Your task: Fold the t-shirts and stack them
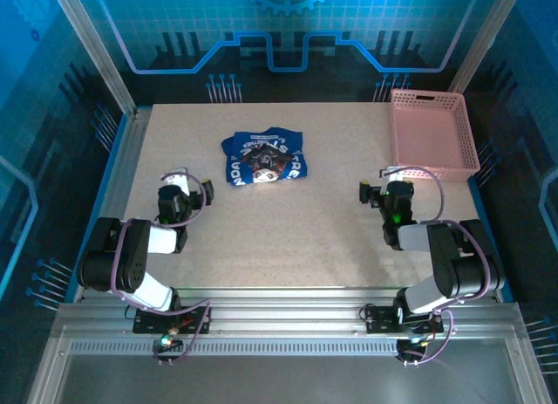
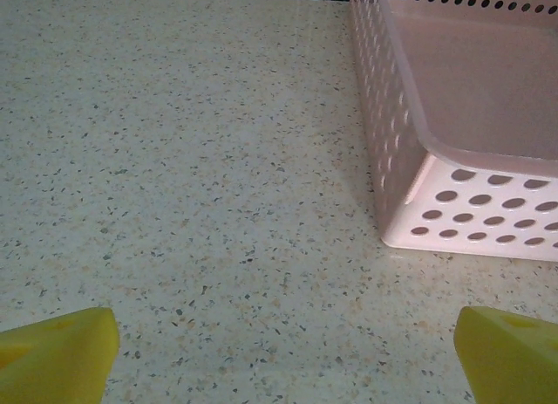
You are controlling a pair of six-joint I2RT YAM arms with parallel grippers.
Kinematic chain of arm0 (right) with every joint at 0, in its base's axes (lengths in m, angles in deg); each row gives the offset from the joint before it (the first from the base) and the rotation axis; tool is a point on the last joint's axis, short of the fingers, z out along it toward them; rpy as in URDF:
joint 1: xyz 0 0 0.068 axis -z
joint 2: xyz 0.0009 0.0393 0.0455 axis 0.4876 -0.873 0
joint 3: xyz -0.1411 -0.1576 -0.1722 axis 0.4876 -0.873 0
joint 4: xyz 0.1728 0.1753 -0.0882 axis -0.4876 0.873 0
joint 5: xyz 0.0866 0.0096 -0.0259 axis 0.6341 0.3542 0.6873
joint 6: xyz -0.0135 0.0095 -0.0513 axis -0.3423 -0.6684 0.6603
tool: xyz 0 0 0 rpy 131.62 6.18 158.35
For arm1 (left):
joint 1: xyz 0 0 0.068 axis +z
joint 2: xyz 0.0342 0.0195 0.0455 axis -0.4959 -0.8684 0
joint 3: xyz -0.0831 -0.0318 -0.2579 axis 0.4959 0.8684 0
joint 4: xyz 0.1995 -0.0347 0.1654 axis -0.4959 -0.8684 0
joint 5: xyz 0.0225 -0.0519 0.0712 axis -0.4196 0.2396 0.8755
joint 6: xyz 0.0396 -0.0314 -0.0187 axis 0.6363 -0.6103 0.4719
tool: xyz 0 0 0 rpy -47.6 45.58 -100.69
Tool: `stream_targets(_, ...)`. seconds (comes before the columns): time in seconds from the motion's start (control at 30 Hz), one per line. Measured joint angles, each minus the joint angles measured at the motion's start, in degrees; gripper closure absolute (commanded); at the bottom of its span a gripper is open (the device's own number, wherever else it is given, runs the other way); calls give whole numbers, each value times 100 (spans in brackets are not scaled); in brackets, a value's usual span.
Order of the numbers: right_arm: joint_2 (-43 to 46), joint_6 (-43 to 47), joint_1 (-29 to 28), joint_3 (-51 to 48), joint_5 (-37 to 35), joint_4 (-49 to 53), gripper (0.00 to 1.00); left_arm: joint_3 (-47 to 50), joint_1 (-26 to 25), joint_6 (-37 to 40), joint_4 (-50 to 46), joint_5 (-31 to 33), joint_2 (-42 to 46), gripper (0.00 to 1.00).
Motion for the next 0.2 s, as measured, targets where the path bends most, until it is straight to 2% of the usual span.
stream_targets(0.2, 0, 9, 31, 0, 46, 0, 0, 0, 0, 20, 22, 37, 0, 1)
